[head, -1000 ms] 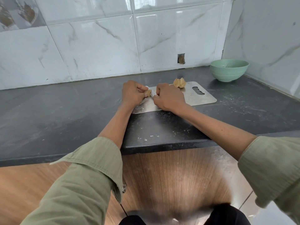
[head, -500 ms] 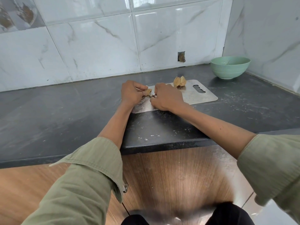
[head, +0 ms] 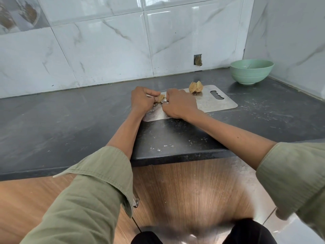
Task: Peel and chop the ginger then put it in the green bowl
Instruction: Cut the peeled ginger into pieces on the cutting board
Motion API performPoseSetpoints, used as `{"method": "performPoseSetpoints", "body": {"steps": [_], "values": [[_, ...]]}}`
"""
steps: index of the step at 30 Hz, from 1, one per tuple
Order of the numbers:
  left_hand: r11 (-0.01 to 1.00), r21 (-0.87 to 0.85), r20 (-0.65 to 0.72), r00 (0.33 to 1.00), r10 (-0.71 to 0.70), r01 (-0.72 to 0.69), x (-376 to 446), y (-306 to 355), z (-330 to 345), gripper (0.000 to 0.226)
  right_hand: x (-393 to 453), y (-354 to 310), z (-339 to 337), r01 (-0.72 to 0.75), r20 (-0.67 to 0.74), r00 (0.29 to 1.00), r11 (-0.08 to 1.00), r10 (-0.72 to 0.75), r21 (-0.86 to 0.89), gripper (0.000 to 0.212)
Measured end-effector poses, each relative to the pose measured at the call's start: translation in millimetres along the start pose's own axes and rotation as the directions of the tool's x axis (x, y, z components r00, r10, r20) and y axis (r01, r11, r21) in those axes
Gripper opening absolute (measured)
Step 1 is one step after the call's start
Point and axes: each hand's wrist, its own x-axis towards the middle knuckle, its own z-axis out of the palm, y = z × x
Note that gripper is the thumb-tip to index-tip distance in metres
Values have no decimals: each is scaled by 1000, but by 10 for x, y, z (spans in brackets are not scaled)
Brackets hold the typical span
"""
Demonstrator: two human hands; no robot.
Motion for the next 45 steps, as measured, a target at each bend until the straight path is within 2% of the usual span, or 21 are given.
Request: {"method": "performPoseSetpoints", "body": {"steps": [11,31,45], "values": [[1000,16,-4,1000,9,-9,-8,25,0,28,-22,-31,-9,-8,6,1000,1000,8,12,18],[1000,26,-4,1000,6,-6,-23,54,-2,21,-89,-5,-32,-18,15,1000,1000,18,16,19],[998,64,-33,999,-10,12,-55,102,2,19,-32,-17,-9,-32,1,999,999,32,18,27]]}}
